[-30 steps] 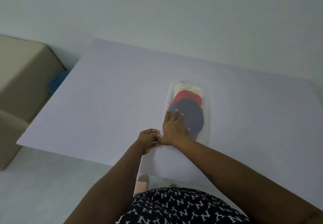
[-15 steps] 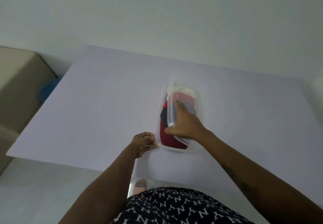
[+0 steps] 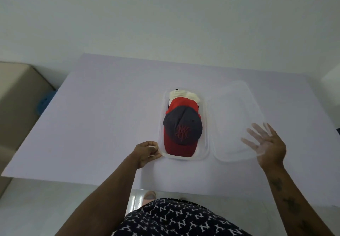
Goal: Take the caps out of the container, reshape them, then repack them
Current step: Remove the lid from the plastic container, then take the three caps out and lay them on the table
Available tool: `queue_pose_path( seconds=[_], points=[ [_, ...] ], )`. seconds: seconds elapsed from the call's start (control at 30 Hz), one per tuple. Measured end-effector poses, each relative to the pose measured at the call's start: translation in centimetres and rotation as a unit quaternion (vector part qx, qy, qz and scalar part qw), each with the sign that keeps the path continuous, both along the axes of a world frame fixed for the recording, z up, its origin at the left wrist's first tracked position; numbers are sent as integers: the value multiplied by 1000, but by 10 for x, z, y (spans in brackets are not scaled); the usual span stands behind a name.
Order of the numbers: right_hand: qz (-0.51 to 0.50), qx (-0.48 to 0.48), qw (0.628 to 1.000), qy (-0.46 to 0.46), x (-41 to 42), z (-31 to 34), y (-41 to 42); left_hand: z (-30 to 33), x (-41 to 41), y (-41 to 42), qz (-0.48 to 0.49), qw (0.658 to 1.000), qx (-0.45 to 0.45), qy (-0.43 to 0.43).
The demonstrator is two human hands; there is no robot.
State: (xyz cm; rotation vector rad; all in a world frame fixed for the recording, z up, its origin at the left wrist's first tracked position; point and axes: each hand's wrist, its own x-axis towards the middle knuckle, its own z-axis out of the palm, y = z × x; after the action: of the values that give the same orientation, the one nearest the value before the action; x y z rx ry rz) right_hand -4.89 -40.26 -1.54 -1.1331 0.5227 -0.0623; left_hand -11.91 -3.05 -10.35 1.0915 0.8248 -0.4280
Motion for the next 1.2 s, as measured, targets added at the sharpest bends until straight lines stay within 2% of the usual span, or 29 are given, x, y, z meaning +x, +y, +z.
queue_pose_path(
  seconds=[0.1,0.3,0.37,0.5,0.57,0.63,0.8,0.9,1.07,1.13,1.2],
  points=[
    [-20,39,999,22,-7,-29,-10,-1,-1,-1,1,1000,4,-3],
    [-60,57,993,87,-14,-74,-9,-2,-1,-2,-2,1000,18,-1],
    [-58,20,993,101,-12,-82,-9,-1,0,-2,-4,1000,23,0],
    [-40,-150,981,116,-8,-104,-15,3,2,-3,-10,1000,22,12],
    [1,-268,955,128,-9,-118,-20,6,3,-3,-10,999,24,26],
    [61,-378,912,149,-9,-133,-27,10,5,-5,-8,999,28,39],
    [97,-453,862,205,-4,-173,-45,16,9,-14,10,995,86,50],
    [103,-455,853,234,-9,-154,-33,15,7,-19,32,994,94,46],
    [113,-506,828,214,-6,-139,-25,13,4,-17,45,989,137,35],
    [60,-506,830,226,-1,-129,-17,11,4,-15,35,979,200,16],
    [6,-515,839,175,12,-112,-2,15,14,-9,-3,943,332,-41]
  ],
)
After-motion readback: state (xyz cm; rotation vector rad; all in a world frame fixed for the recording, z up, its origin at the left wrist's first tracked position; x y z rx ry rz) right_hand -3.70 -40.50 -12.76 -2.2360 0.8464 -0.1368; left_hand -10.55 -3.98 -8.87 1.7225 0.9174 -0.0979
